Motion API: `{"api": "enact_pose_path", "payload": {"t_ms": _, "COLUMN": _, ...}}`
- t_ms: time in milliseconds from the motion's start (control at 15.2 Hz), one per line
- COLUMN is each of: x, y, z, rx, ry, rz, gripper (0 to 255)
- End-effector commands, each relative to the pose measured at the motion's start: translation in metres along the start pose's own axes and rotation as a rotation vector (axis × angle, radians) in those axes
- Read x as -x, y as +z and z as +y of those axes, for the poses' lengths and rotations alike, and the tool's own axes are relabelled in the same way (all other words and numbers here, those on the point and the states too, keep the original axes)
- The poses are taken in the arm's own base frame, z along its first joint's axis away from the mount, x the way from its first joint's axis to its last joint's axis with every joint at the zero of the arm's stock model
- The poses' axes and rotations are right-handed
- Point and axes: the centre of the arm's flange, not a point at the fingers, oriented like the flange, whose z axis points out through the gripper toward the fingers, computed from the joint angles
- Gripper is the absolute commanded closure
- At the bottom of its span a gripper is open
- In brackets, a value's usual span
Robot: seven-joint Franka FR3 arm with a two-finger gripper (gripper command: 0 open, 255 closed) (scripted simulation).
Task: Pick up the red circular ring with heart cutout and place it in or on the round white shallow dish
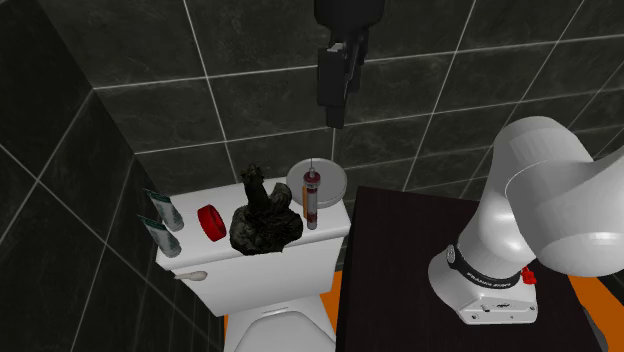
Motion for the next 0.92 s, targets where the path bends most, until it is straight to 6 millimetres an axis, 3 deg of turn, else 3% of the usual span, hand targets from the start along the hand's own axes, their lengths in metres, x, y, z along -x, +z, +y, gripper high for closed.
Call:
{"api": "enact_pose_path", "payload": {"t_ms": 0, "x": 0.000, "y": 0.000, "z": 0.000, "rx": 0.000, "ry": 0.000, "rz": 0.000, "gripper": 0}}
{"api": "enact_pose_path", "payload": {"t_ms": 858, "x": -0.108, "y": 0.127, "z": -0.040, "rx": 0.040, "ry": 0.089, "rz": 0.017, "gripper": 0}}
